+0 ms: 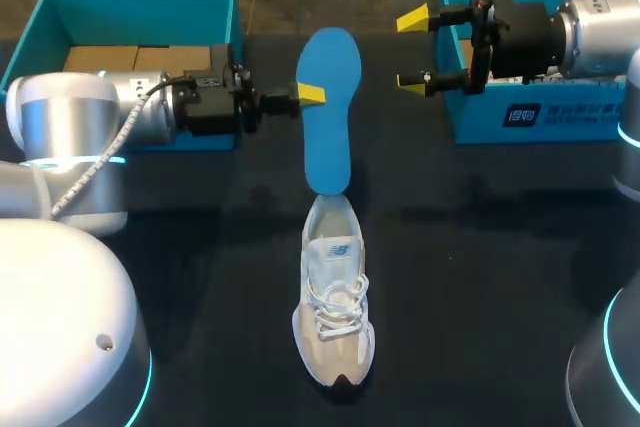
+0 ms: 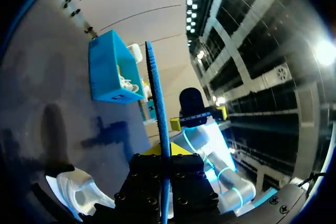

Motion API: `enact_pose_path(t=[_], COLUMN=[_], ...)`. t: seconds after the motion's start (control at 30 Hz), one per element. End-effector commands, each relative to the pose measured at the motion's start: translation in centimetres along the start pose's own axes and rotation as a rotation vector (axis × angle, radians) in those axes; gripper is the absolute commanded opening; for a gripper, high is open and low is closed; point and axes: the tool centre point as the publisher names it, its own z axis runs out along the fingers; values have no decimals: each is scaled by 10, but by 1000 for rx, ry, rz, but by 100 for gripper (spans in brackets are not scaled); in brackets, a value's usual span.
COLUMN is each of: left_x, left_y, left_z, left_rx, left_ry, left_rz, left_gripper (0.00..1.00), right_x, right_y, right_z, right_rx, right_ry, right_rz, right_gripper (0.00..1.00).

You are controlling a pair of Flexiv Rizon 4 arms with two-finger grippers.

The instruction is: Take the shoe out of the shoebox, open the shoe tongue, remove and reinsert the insole, then place the shoe into the shoebox

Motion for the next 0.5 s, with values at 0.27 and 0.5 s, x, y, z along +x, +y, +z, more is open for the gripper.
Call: enact_pose_path(t=[0.27, 0.5], left_x=[-13, -20], left_y=[-1, -5], left_z=[24, 30], left_rx=[38, 46], left_ry=[-72, -66], left_rz=[-195, -202], left_gripper=[0, 0], right_x=[8, 36], right_y=[-6, -6], right_z=[-1, 7], right_rx=[6, 51], right_ry=[-171, -456], right_rz=[-13, 7], right_gripper=[100, 100])
